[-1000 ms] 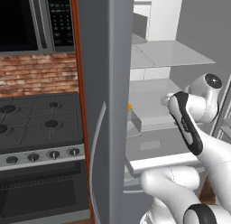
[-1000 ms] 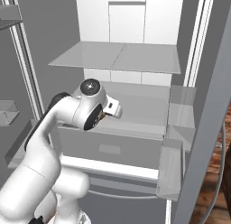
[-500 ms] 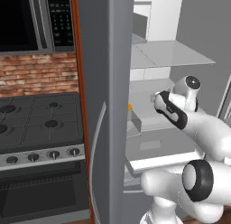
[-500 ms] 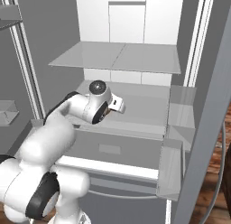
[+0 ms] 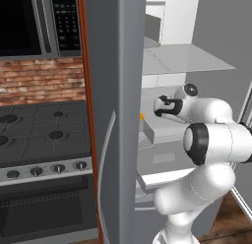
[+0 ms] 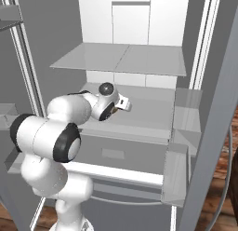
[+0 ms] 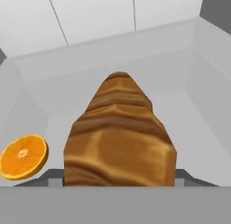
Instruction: Place the mayonnaise and ketchup from the counter to the top shelf of the fridge. If the existing items in the fridge are on the top shelf, move them to other shelves.
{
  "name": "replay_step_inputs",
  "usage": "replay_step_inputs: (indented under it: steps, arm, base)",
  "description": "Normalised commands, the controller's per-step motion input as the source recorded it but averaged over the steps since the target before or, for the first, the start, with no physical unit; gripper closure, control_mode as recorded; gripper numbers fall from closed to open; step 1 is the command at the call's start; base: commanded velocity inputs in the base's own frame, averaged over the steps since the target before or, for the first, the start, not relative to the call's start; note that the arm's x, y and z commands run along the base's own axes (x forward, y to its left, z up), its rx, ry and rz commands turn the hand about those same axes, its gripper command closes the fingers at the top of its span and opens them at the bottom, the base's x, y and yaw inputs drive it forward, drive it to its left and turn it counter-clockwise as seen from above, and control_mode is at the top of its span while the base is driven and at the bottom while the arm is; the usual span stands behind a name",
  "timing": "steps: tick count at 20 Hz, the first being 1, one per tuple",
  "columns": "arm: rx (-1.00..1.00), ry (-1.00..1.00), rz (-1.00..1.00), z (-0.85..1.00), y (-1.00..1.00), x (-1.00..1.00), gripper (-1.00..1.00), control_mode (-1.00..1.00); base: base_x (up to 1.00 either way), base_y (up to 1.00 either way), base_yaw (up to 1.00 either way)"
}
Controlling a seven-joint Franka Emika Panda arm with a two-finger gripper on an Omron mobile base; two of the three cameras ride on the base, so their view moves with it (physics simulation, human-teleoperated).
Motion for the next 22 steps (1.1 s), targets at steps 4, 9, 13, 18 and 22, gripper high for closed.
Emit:
replay_step_inputs:
  steps: [4,9,13,18,22]
  arm:
    - [0.00,0.00,0.00,-0.01,0.00,0.44,-1.00,-1.00]
    - [0.00,0.00,0.00,0.00,0.00,0.12,-1.00,-1.00]
    - [0.00,-0.01,-0.01,0.21,0.08,-0.21,-1.00,-1.00]
    - [0.00,-0.11,0.00,0.56,0.03,-0.90,-1.00,-1.00]
    - [0.00,-0.18,0.00,0.73,0.00,-1.00,-1.00,-1.00]
  base:
    - [0.00,0.00,0.00]
    - [0.00,0.00,0.00]
    - [0.00,0.00,0.00]
    - [0.00,0.00,0.00]
    - [0.00,0.00,0.00]
